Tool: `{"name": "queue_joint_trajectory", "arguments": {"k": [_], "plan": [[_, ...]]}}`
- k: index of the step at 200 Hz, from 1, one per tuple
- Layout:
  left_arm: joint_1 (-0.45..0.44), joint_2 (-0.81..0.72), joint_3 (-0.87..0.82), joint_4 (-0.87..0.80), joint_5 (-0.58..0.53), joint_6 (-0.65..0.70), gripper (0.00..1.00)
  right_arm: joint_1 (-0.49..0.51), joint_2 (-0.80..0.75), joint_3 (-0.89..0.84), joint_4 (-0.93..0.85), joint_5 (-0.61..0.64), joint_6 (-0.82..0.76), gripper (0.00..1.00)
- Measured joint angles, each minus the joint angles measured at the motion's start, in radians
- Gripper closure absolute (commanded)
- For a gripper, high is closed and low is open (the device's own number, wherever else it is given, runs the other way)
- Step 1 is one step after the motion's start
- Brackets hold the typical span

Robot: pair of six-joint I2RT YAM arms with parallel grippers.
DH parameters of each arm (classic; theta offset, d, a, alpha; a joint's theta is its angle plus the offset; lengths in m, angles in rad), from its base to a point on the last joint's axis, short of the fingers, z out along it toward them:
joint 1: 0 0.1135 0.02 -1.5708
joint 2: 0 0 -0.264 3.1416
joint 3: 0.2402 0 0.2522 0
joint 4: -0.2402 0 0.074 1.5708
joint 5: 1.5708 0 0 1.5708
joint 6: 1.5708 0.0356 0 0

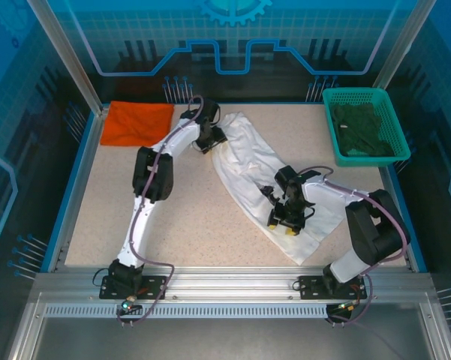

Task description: Fold and stack the t-shirts

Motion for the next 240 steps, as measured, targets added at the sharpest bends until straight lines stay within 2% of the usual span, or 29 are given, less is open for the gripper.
{"name": "queue_joint_trajectory", "arguments": {"k": [18, 31, 59, 86, 113, 152, 173, 208, 240], "plan": [[-0.005, 0.122, 0.204, 0.007, 0.000, 0.021, 0.36, -0.018, 0.042, 0.020, 0.006, -0.010, 0.004, 0.46], [-0.004, 0.146, 0.245, 0.024, 0.000, 0.036, 0.32, -0.021, 0.056, 0.037, 0.007, -0.020, 0.007, 0.46], [0.011, 0.129, 0.216, 0.042, -0.013, 0.088, 0.25, -0.018, 0.100, 0.078, 0.000, -0.038, 0.013, 0.46], [0.049, 0.040, 0.069, 0.045, -0.050, 0.137, 0.28, 0.014, 0.113, 0.084, 0.003, -0.063, 0.039, 0.46], [0.098, 0.032, 0.068, 0.030, -0.060, 0.167, 0.28, 0.067, 0.162, 0.118, -0.010, -0.106, 0.071, 0.47], [0.132, 0.024, 0.115, -0.003, -0.031, 0.174, 0.14, 0.157, 0.275, 0.237, -0.055, -0.183, 0.099, 0.46], [0.126, -0.080, -0.027, 0.002, -0.003, 0.168, 0.11, 0.206, 0.308, 0.285, -0.053, -0.206, 0.130, 0.46], [0.113, -0.401, -0.397, 0.063, 0.044, 0.119, 0.06, 0.303, 0.341, 0.349, -0.010, -0.207, 0.216, 0.45], [0.110, -0.646, -0.642, 0.135, 0.066, 0.082, 0.04, 0.431, 0.409, 0.467, 0.037, -0.197, 0.307, 0.44]]}}
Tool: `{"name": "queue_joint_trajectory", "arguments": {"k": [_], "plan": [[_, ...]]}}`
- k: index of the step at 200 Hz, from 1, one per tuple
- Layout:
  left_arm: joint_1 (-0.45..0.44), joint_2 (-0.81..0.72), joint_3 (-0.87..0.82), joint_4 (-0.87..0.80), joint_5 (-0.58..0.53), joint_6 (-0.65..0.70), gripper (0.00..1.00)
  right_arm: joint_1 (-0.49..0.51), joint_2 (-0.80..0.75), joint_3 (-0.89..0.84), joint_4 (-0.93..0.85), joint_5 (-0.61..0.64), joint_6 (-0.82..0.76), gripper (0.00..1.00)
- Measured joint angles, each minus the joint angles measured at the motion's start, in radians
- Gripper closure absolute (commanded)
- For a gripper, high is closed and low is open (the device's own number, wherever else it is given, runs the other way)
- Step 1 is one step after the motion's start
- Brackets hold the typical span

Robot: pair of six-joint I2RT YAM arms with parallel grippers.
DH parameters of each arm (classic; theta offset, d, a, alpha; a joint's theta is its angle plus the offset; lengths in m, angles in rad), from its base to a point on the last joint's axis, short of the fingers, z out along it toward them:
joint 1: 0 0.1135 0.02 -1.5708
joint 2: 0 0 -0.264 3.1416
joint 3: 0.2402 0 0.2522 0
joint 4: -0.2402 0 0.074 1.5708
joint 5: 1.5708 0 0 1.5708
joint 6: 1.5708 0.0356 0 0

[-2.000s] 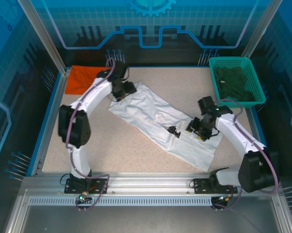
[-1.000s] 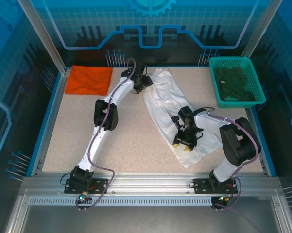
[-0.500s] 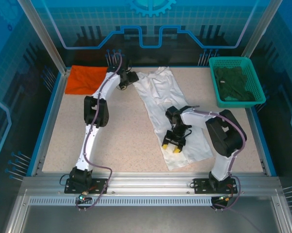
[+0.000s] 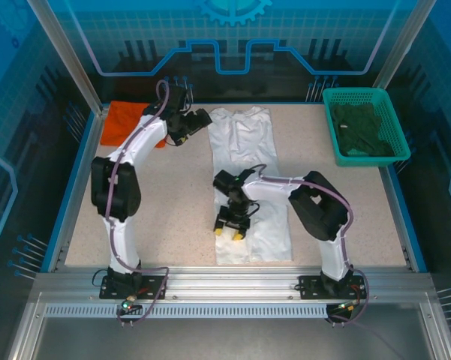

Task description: Fold and stack the t-shirts

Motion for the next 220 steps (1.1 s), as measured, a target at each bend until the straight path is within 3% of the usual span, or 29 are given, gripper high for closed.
{"name": "queue_joint_trajectory", "arguments": {"k": [31, 69, 88, 116, 133, 150, 184, 220], "plan": [[0.010, -0.106, -0.152, 0.011, -0.001, -0.012, 0.05, 0.082, 0.030, 0.121, 0.002, 0.020, -0.019, 0.41], [-0.003, -0.291, -0.427, 0.006, 0.010, -0.035, 0.05, 0.002, -0.090, 0.159, -0.033, 0.023, -0.230, 0.41], [-0.071, -0.427, -0.551, -0.019, 0.019, -0.046, 0.06, -0.124, -0.303, 0.029, -0.012, 0.034, -0.304, 0.40], [-0.227, -0.624, -0.726, -0.032, 0.087, -0.113, 0.18, -0.393, -0.676, -0.287, 0.000, 0.039, -0.343, 0.41], [-0.311, -0.710, -0.851, -0.029, 0.117, -0.167, 0.25, -0.507, -0.809, -0.457, -0.040, 0.051, -0.360, 0.43], [-0.407, -0.751, -0.970, -0.017, 0.153, -0.249, 0.33, -0.530, -0.838, -0.583, -0.072, 0.039, -0.372, 0.46], [-0.587, -0.726, -1.102, 0.044, 0.227, -0.355, 0.38, -0.586, -0.883, -0.694, -0.137, 0.053, -0.355, 0.51], [-0.619, -0.669, -1.131, 0.144, 0.296, -0.372, 0.44, -0.588, -1.036, -0.797, -0.133, 0.040, -0.276, 0.55]]}}
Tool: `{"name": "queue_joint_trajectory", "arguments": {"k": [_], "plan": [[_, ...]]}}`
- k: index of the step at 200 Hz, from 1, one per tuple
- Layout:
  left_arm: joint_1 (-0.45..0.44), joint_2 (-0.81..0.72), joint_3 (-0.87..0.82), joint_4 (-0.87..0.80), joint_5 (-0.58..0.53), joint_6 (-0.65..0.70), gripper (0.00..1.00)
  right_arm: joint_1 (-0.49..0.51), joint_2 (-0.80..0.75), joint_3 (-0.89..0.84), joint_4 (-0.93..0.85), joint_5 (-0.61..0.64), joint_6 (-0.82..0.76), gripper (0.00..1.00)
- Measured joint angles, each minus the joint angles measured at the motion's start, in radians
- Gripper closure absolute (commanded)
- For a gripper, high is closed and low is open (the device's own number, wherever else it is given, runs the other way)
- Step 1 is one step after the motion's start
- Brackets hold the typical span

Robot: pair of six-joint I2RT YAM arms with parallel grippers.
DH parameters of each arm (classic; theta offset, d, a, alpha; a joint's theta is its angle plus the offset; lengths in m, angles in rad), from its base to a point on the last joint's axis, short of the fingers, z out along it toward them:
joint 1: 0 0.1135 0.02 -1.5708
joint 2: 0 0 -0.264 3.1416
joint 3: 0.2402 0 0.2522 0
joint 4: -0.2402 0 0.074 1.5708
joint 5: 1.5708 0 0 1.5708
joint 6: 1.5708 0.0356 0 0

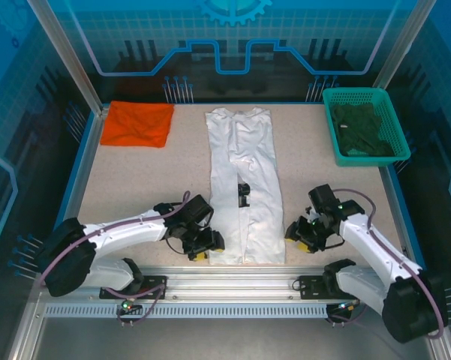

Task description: Fold and stack the t-shirts

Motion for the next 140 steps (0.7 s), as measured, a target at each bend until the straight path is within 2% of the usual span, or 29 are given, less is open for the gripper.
{"name": "queue_joint_trajectory", "arguments": {"k": [28, 88, 140], "plan": [[0.000, 0.040, -0.047, 0.060, 0.060, 0.005, 0.46, 0.039, -0.021, -0.082, -0.002, -0.026, 0.049, 0.55], [0.000, 0.082, -0.074, 0.084, 0.097, 0.072, 0.52, 0.215, 0.022, -0.088, 0.063, -0.025, 0.116, 0.57], [0.000, 0.103, -0.066, 0.080, 0.103, 0.101, 0.58, 0.233, 0.095, -0.088, 0.117, -0.018, 0.122, 0.58]]}}
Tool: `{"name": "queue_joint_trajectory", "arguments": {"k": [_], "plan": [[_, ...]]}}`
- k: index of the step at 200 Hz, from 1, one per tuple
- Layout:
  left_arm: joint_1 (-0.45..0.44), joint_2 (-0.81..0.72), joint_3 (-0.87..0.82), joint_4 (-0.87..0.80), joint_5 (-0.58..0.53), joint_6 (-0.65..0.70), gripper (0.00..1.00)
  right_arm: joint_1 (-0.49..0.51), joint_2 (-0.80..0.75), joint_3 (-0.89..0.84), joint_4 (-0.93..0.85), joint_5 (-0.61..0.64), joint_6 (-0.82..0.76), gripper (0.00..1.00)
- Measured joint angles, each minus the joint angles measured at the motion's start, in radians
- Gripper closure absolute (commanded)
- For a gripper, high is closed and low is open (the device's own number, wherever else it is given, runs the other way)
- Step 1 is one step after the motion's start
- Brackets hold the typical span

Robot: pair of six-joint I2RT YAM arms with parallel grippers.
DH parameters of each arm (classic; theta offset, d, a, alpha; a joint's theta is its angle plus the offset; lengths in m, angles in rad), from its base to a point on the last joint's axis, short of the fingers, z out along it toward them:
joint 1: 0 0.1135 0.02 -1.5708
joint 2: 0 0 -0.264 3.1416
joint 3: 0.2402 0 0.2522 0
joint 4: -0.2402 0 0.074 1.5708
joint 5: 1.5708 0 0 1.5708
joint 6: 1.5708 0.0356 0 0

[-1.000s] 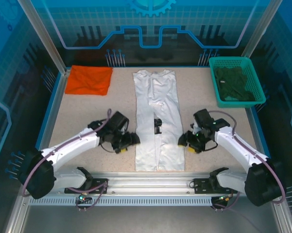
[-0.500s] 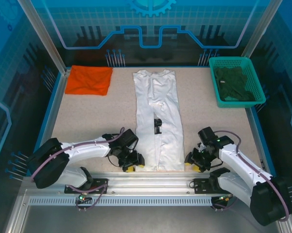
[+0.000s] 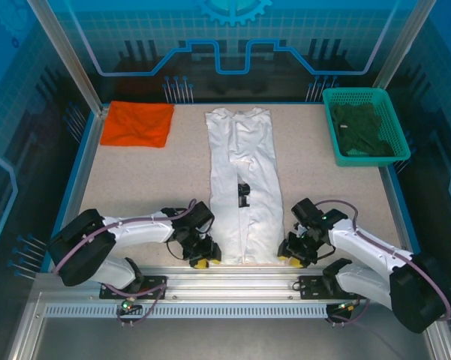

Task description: Fold and stack the t-shirts

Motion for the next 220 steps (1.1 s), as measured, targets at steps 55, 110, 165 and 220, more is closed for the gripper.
{"name": "queue_joint_trajectory", "arguments": {"k": [55, 110, 165, 220], "plan": [[0.000, 0.024, 0.016, -0.005, -0.005, 0.019, 0.72, 0.001, 0.093, 0.001, 0.058, -0.008, -0.029, 0.64], [0.000, 0.078, 0.058, -0.022, -0.019, 0.055, 0.95, 0.000, 0.146, 0.019, 0.038, 0.000, -0.061, 0.84], [0.002, 0.077, 0.070, -0.048, -0.029, 0.096, 1.00, 0.007, 0.146, 0.020, 0.058, -0.011, -0.078, 0.99], [0.002, -0.045, 0.025, -0.144, -0.030, 0.104, 1.00, 0.063, 0.093, -0.007, 0.071, -0.029, -0.050, 1.00]]}}
